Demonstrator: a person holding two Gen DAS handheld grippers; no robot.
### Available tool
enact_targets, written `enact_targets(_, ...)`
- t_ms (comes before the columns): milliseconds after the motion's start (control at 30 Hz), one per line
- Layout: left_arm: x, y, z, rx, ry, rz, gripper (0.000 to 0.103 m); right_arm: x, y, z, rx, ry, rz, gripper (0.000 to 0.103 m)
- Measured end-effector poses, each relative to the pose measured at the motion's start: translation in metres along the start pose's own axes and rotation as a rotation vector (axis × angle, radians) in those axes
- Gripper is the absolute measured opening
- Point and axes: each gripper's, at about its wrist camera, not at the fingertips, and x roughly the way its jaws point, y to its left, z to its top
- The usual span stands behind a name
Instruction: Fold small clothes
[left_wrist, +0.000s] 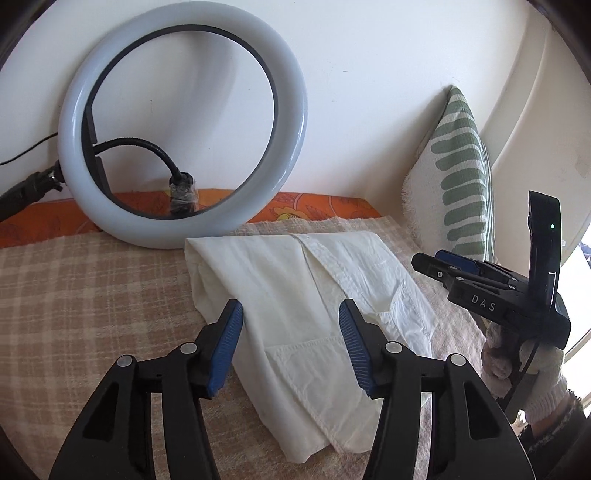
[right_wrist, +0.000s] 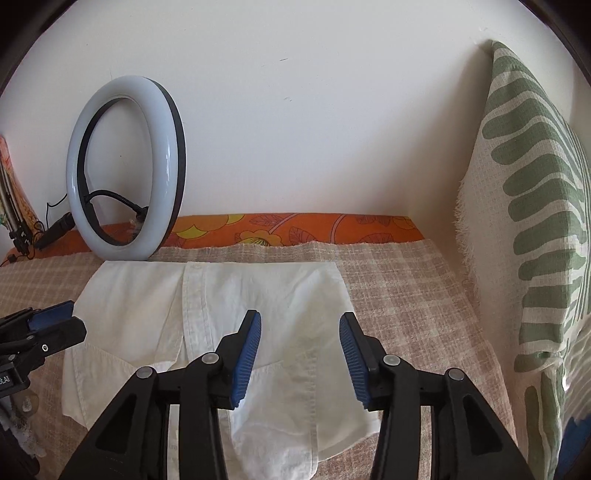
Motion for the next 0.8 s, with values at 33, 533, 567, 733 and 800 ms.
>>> enact_targets(33, -0.003, -0.001, 0.000, 0.007, -0.002, 0.005, 0.064, -0.003, -0.001, 0.000, 0.004, -0.011, -0.009, 0.072)
enact_targets(533, -0.038, -0.021, -0.008, 0.079, -0.023, 0.037, 0.074, -0.042, 0.014, 0.000, -0.002, -0.075, -0.027, 0.094)
enact_targets(567, -0.042, -0.023, -0.008, 0.086, -0.026, 0.040, 0.074, -0.047, 0.015, -0.001, 0.001, -0.080, -0.026, 0.095)
enact_targets(733, -0.066, -0.029, -0.011, 0.104, -0.046, 0.045, 0.076, -0.072, 0.021, -0.004, 0.013, -0.100, -0.024, 0.097)
enact_targets(800, -0.077, -0.032, -0.013, 0.110, -0.054, 0.045, 0.077, -0.083, 0.026, -0.006, 0.013, -0.110, -0.024, 0.097)
